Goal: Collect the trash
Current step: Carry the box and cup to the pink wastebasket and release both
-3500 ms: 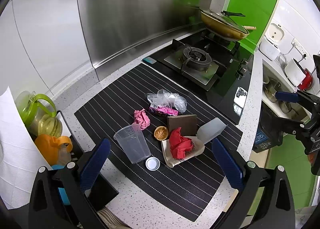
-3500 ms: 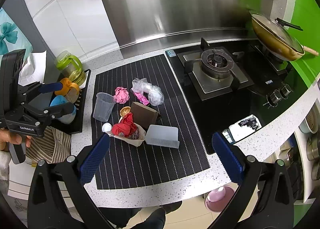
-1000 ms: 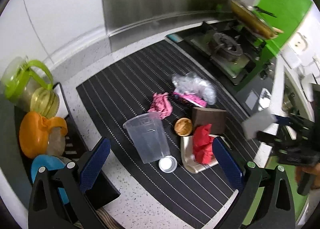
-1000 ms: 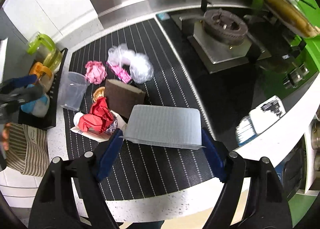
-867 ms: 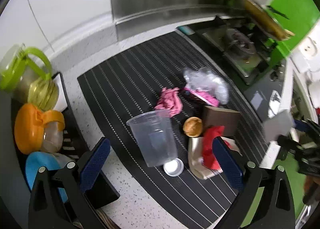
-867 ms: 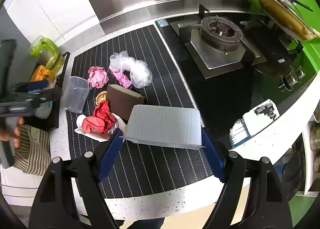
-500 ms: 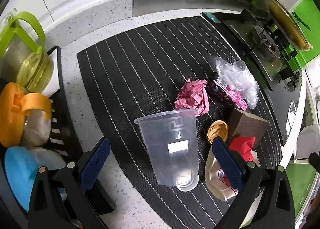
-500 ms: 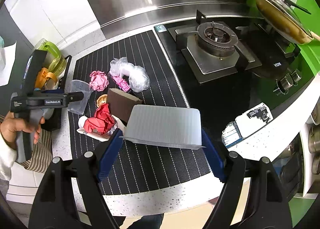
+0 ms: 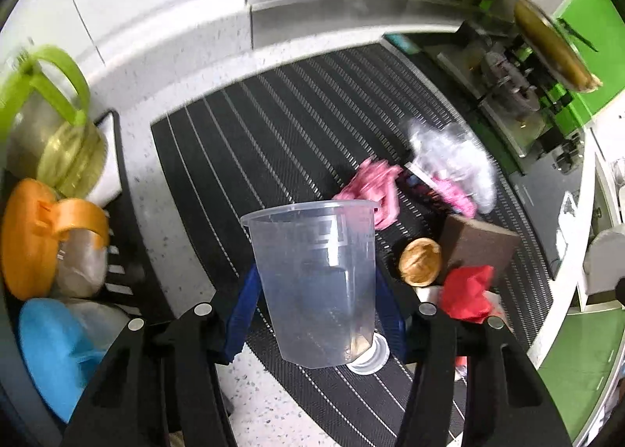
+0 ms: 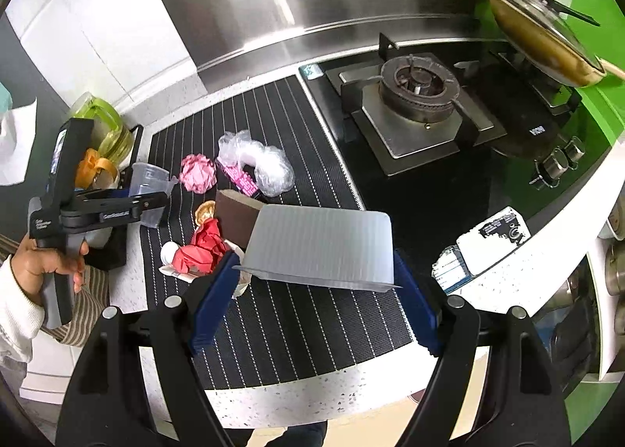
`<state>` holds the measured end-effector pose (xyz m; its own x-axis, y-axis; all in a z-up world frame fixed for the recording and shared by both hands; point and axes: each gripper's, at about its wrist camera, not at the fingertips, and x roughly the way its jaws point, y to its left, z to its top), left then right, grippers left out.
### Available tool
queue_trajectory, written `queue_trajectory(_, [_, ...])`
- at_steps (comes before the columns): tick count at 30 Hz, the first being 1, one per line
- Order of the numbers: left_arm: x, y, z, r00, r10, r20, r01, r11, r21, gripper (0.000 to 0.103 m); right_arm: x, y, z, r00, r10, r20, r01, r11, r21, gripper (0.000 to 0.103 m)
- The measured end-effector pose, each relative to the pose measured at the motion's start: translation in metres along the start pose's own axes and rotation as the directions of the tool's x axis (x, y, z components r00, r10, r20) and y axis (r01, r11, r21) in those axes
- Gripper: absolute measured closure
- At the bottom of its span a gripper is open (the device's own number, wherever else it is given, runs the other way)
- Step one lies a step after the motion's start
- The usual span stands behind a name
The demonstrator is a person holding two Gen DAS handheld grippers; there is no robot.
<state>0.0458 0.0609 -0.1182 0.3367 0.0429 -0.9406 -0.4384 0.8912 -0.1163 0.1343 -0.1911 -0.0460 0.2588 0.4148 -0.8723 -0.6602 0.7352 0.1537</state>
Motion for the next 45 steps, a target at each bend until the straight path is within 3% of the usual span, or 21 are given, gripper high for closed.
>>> queue_trajectory(6, [-0.064, -0.036, 0.001, 0.989, -0.055, 0.14, 0.034, 0.988, 0.149, 0.048, -0.037, -0.013, -0.014, 0.996, -0.048, 0.074, 0.042, 0.996, 0.08, 0.026])
queue_trajectory(11, [-0.109, -0.089, 0.0, 0.962, -0.178, 0.209, 0.101, 0.938, 0.333, 0.048, -0.084, -0.037, -0.053, 0.978, -0.16, 0.133, 0.132, 0.971, 0.2, 0.026])
queue_trajectory(13, [-0.118, -0.119, -0.003, 0.948, -0.246, 0.202, 0.144, 0.898, 0.417, 0.048, -0.101, -0.049, -0.074, 0.967, -0.213, 0.139, 0.173, 0.951, 0.255, 0.026])
queue_trajectory(18, [-0.124, -0.204, -0.028, 0.912, -0.39, 0.126, 0.246, 0.767, 0.592, 0.048, -0.148, -0.091, -0.145, 0.927, -0.358, 0.11, 0.281, 0.859, 0.428, 0.026])
queue_trajectory(21, [-0.124, -0.256, -0.052, 0.891, -0.451, 0.057, 0.297, 0.672, 0.679, 0.048, -0.168, -0.114, -0.183, 0.908, -0.412, 0.077, 0.322, 0.803, 0.502, 0.026])
queue_trajectory(25, [-0.118, -0.315, -0.082, 0.87, -0.492, -0.031, 0.351, 0.574, 0.74, 0.048, -0.184, -0.141, -0.229, 0.891, -0.452, 0.033, 0.355, 0.742, 0.568, 0.026])
queue_trajectory(29, [-0.1, -0.375, -0.115, 0.866, -0.492, -0.093, 0.375, 0.514, 0.771, 0.048, -0.186, -0.174, -0.271, 0.894, -0.448, -0.001, 0.358, 0.712, 0.603, 0.026])
queue_trajectory(33, [-0.076, -0.416, -0.146, 0.876, -0.466, -0.126, 0.38, 0.505, 0.775, 0.048, -0.175, -0.209, -0.304, 0.909, -0.416, -0.026, 0.346, 0.717, 0.606, 0.026])
queue_trajectory(36, [-0.055, -0.439, -0.162, 0.886, -0.441, -0.143, 0.381, 0.517, 0.766, 0.048, -0.157, -0.234, -0.32, 0.927, -0.374, -0.039, 0.322, 0.735, 0.597, 0.026])
queue_trajectory(42, [-0.012, -0.466, -0.174, 0.906, -0.391, -0.159, 0.368, 0.546, 0.753, 0.048, -0.096, -0.274, -0.337, 0.956, -0.283, -0.078, 0.275, 0.768, 0.578, 0.026])
queue_trajectory(45, [0.007, -0.47, -0.175, 0.911, -0.378, -0.167, 0.364, 0.543, 0.757, 0.048, -0.064, -0.288, -0.343, 0.963, -0.253, -0.092, 0.26, 0.78, 0.569, 0.026])
